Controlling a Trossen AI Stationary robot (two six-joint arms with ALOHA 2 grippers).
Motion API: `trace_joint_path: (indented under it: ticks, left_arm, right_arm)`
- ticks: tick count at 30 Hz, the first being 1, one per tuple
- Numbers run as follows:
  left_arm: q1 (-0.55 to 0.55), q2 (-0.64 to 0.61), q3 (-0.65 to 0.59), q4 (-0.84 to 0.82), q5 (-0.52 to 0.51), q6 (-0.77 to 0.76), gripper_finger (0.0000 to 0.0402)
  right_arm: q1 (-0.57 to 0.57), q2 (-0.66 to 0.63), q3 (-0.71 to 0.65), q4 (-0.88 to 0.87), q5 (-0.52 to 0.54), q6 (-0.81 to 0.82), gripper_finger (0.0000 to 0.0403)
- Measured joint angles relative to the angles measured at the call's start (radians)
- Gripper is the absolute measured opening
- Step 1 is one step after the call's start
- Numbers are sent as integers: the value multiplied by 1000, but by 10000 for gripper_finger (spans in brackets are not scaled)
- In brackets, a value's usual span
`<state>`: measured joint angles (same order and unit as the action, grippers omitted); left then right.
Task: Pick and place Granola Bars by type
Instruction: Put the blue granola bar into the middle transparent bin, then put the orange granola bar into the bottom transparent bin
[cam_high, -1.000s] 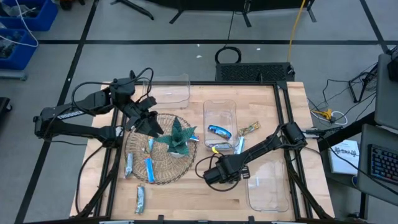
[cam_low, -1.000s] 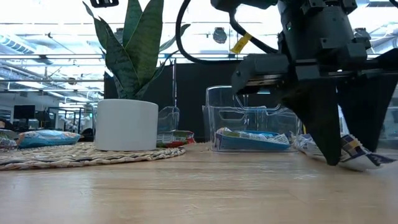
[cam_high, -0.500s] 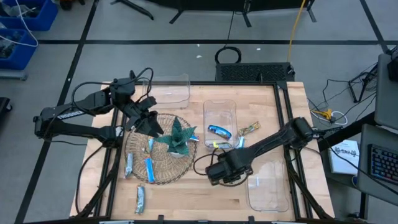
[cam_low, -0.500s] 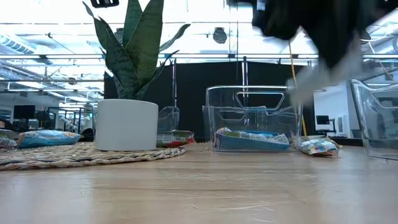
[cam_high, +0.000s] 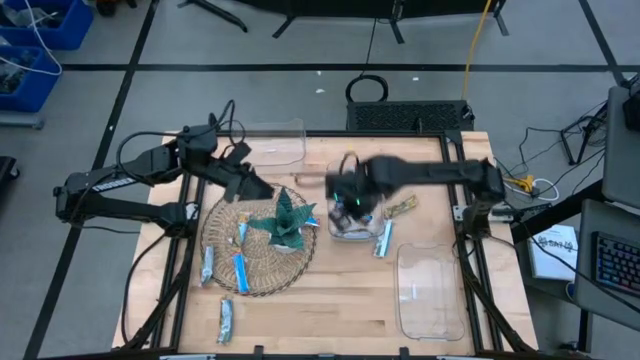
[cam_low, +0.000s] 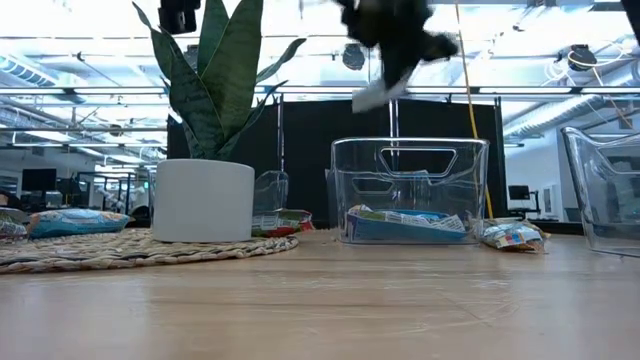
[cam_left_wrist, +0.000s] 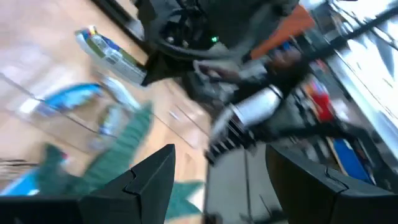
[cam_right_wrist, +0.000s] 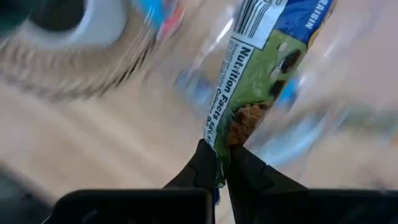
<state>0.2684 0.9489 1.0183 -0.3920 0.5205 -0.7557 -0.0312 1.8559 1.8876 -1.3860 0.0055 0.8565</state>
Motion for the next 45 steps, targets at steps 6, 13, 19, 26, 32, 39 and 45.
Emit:
trace_joint_path:
  ticks: [6, 13, 19, 26, 32, 39, 45]
  left_arm:
    - [0, 0, 0, 0, -51, -41, 253]
    - [0, 0, 0, 0, -51, -40, 253]
    - [0, 0, 0, -31, -54, -40, 253]
    - [0, 0, 0, -37, -50, -39, 253]
    - [-1, 0, 0, -39, -22, -1, 253]
    - [-1, 0, 0, -40, 27, 17, 253]
    - [-1, 0, 0, -40, 64, 40, 253]
  right_arm:
    - [-156, 6, -173, 113, 13, -270, 8]
    - [-174, 7, -422, 292, -113, -422, 7]
    - [-192, 6, -512, 309, -128, -478, 65]
    - [-229, -15, -511, 288, -237, -500, 160]
    - [-270, -96, -473, 245, -247, -483, 194]
    - [-288, -229, -384, 244, -397, -475, 202]
    - [-233, -375, -327, 28, -189, -704, 195]
